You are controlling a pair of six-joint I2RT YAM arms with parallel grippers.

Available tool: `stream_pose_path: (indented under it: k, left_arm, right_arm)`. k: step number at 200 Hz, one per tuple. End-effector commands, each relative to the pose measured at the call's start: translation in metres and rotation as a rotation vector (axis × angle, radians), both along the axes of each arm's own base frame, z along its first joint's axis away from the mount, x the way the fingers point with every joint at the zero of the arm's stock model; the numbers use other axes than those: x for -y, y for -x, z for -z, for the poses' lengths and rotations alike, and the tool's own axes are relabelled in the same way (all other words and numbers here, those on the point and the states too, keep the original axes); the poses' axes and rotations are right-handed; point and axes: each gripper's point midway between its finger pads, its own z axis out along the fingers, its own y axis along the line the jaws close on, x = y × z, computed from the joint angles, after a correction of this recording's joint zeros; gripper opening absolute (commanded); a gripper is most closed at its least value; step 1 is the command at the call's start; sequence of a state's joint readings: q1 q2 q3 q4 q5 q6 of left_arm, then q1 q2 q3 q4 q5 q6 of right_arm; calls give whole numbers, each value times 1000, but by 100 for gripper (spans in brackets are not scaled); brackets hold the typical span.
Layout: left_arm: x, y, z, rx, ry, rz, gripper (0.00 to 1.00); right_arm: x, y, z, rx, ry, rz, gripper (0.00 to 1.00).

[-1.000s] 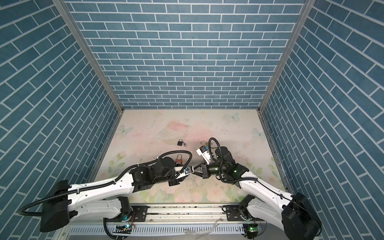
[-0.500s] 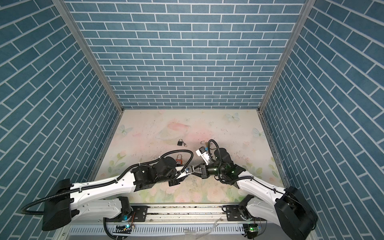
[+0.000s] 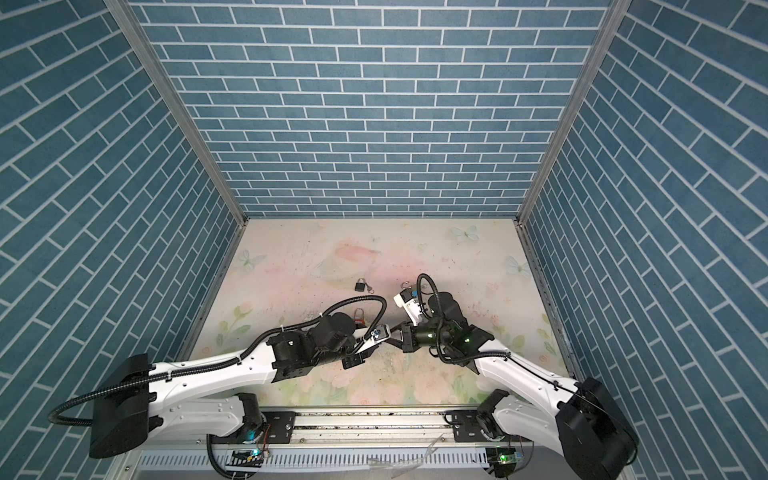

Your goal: Lock with the key

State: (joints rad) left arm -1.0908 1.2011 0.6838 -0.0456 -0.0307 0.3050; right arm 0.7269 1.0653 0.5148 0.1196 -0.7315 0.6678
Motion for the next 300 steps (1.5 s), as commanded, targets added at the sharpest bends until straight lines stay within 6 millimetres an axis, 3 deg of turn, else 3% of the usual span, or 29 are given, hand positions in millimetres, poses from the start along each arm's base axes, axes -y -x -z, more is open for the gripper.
stream_pose_path:
  k: [1,21,34,60,88,124,152,175,246,300]
  left_arm:
    - [30,-17,-149,195,570,-43,0]
    - [15,-19,-110,123,500,-114,0]
    - [5,-20,-96,86,479,-157,0]
    - [-6,-23,-89,15,498,-228,0]
    - [-11,-35,-99,-121,613,-339,0]
    - [-17,-58,-109,-445,842,-525,0]
    - [-27,-73,-90,-765,1010,-731,0]
    - [-34,-78,-77,-930,1092,-838,0]
    - [-43,-78,-53,-1126,1137,-971,0]
    - [-49,-78,-49,-1132,1121,-992,0]
  right_arm:
    - [12,19,16,-82,104,-34,19]
    - [19,7,-11,-1,91,19,30]
    - [24,0,-32,73,79,64,38]
    - [36,-9,-73,239,42,140,49]
    - [49,-17,-91,371,13,226,52]
    - [54,-18,-92,467,-73,276,52]
    - [56,-26,-92,527,-105,347,49]
    - [46,-29,-90,558,-125,365,44]
    - [-16,-34,-68,528,-53,244,36]
    - [-33,-45,-66,544,-44,232,30]
